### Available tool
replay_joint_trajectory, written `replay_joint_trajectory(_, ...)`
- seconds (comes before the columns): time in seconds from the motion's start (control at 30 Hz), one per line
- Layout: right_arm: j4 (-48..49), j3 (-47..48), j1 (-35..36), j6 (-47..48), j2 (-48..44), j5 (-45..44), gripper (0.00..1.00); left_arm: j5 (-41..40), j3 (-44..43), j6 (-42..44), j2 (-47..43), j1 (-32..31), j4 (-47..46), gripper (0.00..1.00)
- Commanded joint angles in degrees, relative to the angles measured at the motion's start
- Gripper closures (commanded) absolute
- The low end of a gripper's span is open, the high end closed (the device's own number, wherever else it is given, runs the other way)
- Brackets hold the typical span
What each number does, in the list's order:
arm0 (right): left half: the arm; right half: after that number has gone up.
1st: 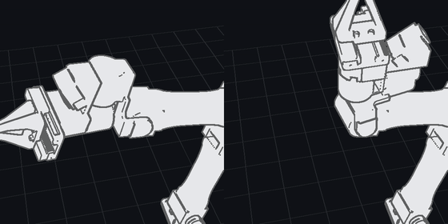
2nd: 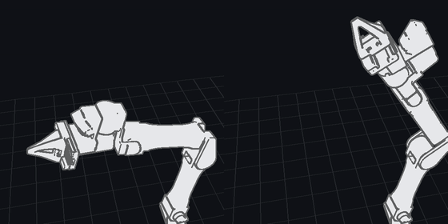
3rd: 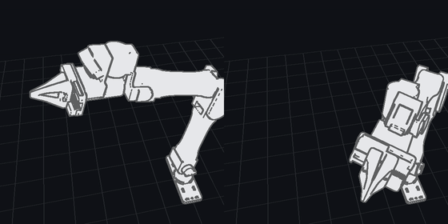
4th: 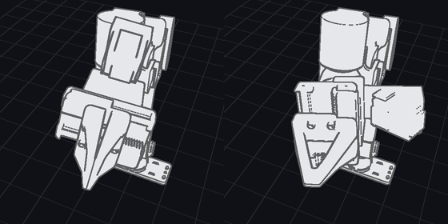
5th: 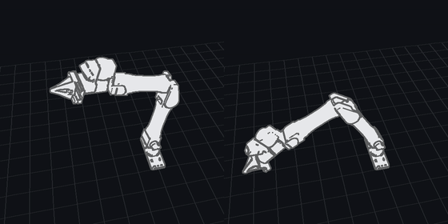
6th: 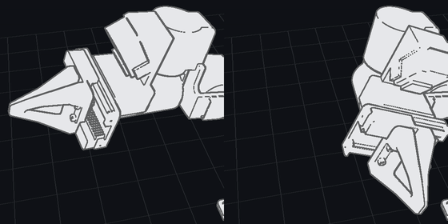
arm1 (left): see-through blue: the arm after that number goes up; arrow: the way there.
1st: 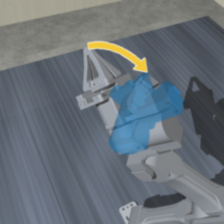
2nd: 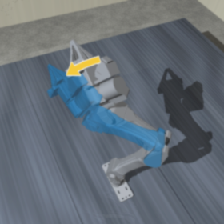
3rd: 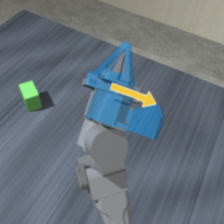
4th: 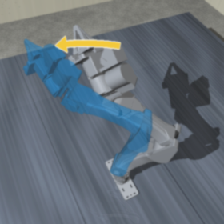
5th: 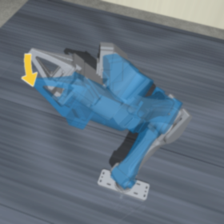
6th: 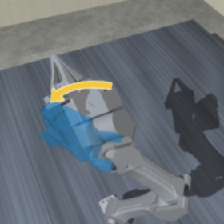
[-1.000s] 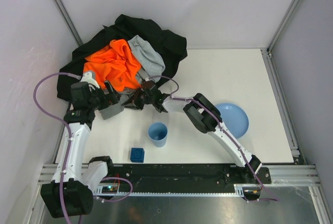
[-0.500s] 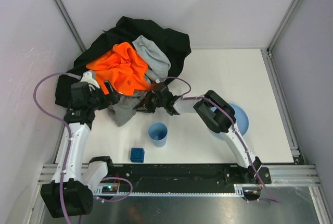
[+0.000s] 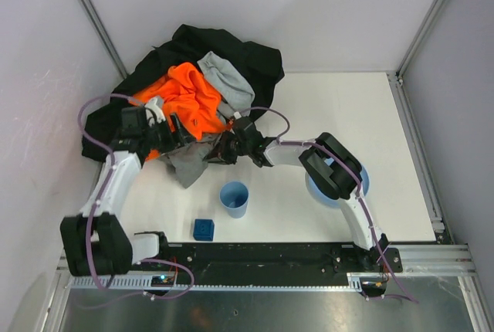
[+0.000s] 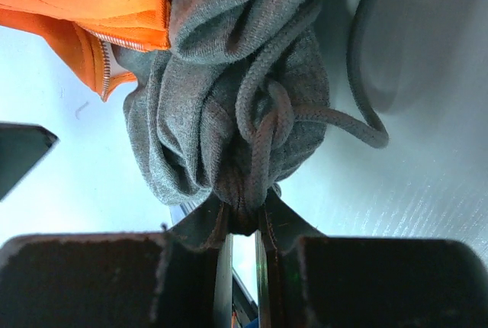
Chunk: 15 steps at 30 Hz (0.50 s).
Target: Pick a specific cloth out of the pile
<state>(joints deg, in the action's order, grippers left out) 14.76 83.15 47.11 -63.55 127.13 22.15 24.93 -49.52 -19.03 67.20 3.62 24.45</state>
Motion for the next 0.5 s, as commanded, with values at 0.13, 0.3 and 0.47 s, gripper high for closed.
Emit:
replay_joint_trajectory(0.13, 1.2, -0.5, -0.5, 0.9, -2.5, 3.3, 1.0, 5.0, -13.8, 1.4, 16.4, -7.3, -3.6, 0.33)
replay_joint_trajectory(0.3, 1.1, -1.3, -0.9, 1.3, -3.3, 3.8, 1.0, 5.6, -20.0, 2.8, 26.6, -9.3, -3.6, 0.45)
replay_joint_trajectory(0.47, 0.4, -1.7, -1.0, 2.0, -4.1, 3.8, 1.0, 5.2, -25.7, 2.7, 35.5, -9.4, -3.5, 0.51)
